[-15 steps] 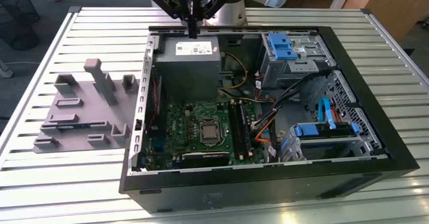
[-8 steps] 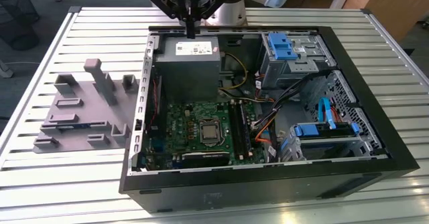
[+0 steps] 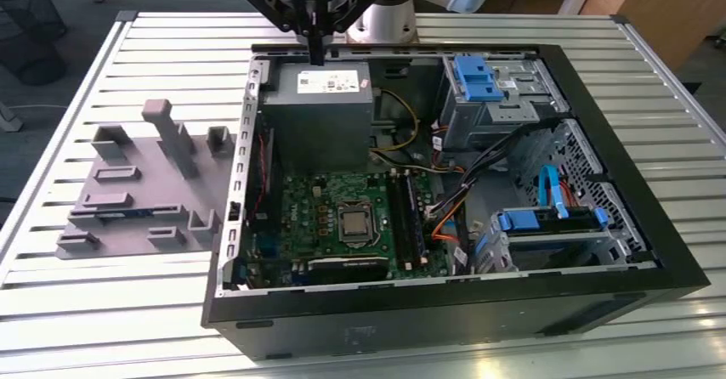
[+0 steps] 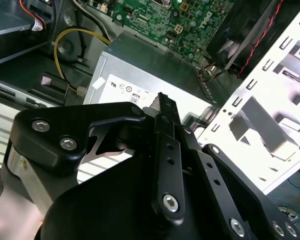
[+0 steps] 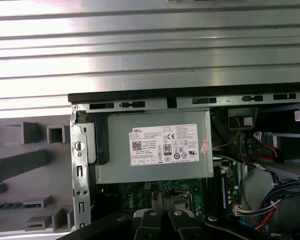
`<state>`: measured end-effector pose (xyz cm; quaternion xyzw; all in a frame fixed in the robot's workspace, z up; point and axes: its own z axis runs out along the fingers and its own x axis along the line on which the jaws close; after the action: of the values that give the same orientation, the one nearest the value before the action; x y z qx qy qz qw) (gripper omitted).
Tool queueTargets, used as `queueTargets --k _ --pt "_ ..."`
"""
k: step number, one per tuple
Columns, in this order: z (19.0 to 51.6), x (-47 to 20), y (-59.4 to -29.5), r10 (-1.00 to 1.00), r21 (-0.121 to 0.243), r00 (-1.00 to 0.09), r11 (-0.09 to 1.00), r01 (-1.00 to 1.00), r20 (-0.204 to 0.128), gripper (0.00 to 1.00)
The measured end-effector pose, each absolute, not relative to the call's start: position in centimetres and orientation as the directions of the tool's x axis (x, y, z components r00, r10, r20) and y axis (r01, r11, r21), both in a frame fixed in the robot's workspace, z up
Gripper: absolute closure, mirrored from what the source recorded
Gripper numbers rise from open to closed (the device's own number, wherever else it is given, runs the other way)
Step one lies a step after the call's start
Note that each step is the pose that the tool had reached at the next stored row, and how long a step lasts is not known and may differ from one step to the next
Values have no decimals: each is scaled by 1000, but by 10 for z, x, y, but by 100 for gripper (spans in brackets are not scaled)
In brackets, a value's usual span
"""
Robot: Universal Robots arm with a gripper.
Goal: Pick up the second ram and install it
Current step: 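Reach for the second ram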
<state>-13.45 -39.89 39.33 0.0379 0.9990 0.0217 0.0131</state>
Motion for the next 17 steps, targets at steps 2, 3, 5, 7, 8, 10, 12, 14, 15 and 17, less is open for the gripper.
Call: queueTargets --k 2,3,5,7,8,10,12,14,15,17 --pt "393 -136 -399 76 44 -997 996 75 -24 89" --pt "393 -136 -399 76 44 -997 996 75 -24 89" --pt "393 -138 -399 76 44 -997 996 75 -24 89" --pt "393 -139 -399 76 44 -997 996 75 -24 89" --pt "393 -139 -399 76 44 -997 996 75 -24 89" --pt "393 -140 -399 76 44 -997 996 75 -24 89" --pt "393 -141 -399 76 44 -997 996 75 -24 89" --pt "393 -142 -399 76 44 -997 996 75 -24 89" --pt "393 -142 -399 76 44 -997 996 75 -24 89" --pt "393 -143 -399 76 44 -997 996 75 -24 89"
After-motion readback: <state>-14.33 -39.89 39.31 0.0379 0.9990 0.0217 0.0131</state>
